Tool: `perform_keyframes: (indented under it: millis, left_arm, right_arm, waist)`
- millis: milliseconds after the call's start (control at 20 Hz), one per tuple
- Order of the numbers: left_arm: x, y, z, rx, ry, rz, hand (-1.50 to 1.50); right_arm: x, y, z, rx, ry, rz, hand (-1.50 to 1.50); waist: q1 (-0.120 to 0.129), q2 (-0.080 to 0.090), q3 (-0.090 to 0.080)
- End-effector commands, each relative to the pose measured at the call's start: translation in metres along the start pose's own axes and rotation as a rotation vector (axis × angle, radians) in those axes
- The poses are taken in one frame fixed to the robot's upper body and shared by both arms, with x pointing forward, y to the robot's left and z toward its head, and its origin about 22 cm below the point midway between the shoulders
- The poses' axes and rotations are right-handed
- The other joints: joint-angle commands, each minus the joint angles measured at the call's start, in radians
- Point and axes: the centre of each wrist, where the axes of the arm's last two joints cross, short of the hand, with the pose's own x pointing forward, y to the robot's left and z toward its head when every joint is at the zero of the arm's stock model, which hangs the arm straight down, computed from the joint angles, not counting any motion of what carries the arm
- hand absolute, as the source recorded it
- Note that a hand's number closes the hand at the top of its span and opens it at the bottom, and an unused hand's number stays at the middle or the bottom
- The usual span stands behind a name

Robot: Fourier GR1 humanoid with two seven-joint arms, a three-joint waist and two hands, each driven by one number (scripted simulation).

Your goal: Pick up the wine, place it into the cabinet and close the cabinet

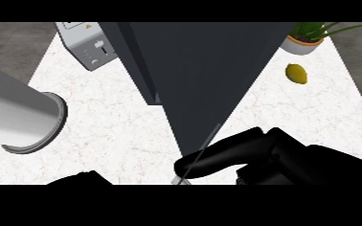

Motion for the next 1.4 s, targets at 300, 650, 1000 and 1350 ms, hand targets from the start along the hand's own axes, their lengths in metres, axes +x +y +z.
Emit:
perform_keyframes:
  millis: [300,650,1000,1350]
  left_arm:
    - [0.055,0.074,0.023,0.024,-0.056,-0.043,1.5]
    - [0.083,0.115,0.03,-0.025,-0.018,-0.024,1.5]
    - [0.097,0.129,0.02,-0.038,-0.043,-0.012,1.5]
    - [0.11,0.147,0.015,-0.041,-0.046,-0.022,1.5]
  right_arm:
    - [-0.001,0.069,-0.038,0.198,-0.003,0.039,1.5]
    - [-0.013,0.097,-0.098,0.083,-0.016,0.113,1.5]
    - [-0.019,0.081,-0.182,-0.039,0.016,0.139,1.5]
    - [-0.052,0.048,-0.233,-0.113,0.091,0.144,1.5]
  waist:
    - [0.021,-0.01,-0.007]
    - [0.034,-0.009,-0.007]
    - [0.036,0.005,-0.005]
    - [0.025,0.01,-0.005]
